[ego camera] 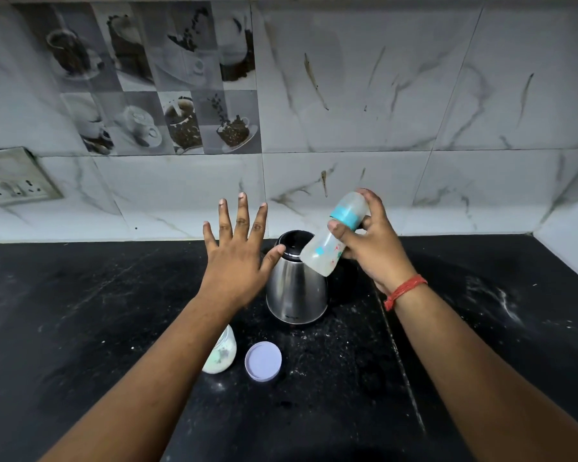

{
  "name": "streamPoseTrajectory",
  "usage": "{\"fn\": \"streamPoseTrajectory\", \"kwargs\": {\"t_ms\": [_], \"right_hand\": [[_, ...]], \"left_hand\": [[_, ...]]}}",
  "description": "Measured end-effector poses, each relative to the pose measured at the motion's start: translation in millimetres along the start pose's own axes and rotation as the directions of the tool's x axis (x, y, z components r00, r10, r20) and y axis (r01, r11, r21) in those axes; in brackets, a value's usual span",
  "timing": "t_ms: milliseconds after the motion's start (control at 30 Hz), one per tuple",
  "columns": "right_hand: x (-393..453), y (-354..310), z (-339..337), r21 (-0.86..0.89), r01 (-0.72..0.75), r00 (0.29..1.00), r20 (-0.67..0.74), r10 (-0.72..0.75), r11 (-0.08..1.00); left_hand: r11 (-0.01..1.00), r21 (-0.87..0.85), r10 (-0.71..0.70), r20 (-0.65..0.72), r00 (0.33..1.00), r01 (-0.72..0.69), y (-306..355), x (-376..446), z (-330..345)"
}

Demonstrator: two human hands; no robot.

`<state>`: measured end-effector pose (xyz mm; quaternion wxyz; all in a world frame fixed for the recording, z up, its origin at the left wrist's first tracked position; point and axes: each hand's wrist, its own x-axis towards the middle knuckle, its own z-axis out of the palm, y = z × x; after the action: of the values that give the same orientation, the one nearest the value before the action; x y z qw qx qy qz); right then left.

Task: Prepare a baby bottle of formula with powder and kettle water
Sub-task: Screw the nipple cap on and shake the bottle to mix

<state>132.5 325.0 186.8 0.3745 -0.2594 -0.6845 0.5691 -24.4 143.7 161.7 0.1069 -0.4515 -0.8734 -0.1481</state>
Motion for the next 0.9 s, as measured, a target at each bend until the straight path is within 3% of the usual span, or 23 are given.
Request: {"fn": "streamPoseTrajectory", "kwargs": {"t_ms": [133,167,233,267,367,400,500,533,600,633,733,767,867,900], "right_hand": [[2.7,1.0,-4.4,0.138,0.06,0.967,-0.253,-0.023,0.989],[2.3,-1.7,-3.6,0.117,0.042,0.978,-0.21,-0.017,0.992],[1.1,1.2,-1.6,-0.016,-0.004,1.0,0.008,0.004,1.0],[0.4,2.8,-0.8,-0.025,-0.014,1.0,0.018,0.014,1.0],[0.4,2.1,-2.7,0.146,0.039,0.976,-0.22,-0.006,0.988],[0.2,1.3,-2.4,0.147,0.04,0.976,-0.219,-0.007,0.988],[-3.6,3.0,1.5,-0.017,0.01,0.999,0.032,-0.009,1.0],[-3.1,2.3,1.8,-0.031,0.015,1.0,-0.013,-0.016,0.999],[-1.1,-2.1,-0.6,0.101,0.067,0.978,-0.205,-0.045,0.993],[1.3,-3.1,-2.2,0.138,0.074,0.974,-0.224,-0.042,0.988],[1.4,-5.1,-1.5,0.001,0.002,0.999,0.043,-0.002,1.0],[0.7,-5.3,-1.1,-0.001,-0.004,0.999,0.036,0.004,1.0],[0.0,-7.4,-2.4,0.164,0.082,0.966,-0.257,-0.038,0.983],[-1.4,-9.2,-1.5,0.163,0.084,0.967,-0.25,-0.042,0.983]], "left_hand": [[1.0,-0.018,-0.009,-0.006,1.0,0.009,-1.0,0.5,-1.6],[1.0,-0.009,-0.006,-0.004,1.0,0.006,-1.0,0.2,-1.8],[1.0,0.006,0.0,0.0,1.0,0.0,-0.4,0.3,-2.0],[1.0,0.002,-0.002,0.002,1.0,0.002,-0.2,0.8,-2.1],[1.0,-0.017,-0.013,0.001,1.0,0.013,1.5,1.1,-2.0],[1.0,-0.012,-0.011,0.002,1.0,0.011,1.9,0.5,-1.7],[1.0,-0.001,-0.003,0.001,1.0,0.003,1.5,-0.2,-0.9],[1.0,-0.007,-0.008,0.003,1.0,0.008,1.5,0.4,-0.5],[1.0,-0.015,-0.019,0.005,1.0,0.019,1.5,0.7,0.1],[1.0,-0.011,-0.019,0.004,1.0,0.019,1.5,0.2,0.3],[1.0,0.002,-0.009,-0.003,1.0,0.009,1.1,-1.2,-0.3],[1.0,-0.004,-0.014,-0.003,1.0,0.014,0.8,-0.8,-0.9],[1.0,-0.016,-0.026,0.0,1.0,0.026,2.1,0.2,-2.1],[1.0,-0.01,-0.022,0.002,1.0,0.022,2.2,0.1,-2.5]]}}
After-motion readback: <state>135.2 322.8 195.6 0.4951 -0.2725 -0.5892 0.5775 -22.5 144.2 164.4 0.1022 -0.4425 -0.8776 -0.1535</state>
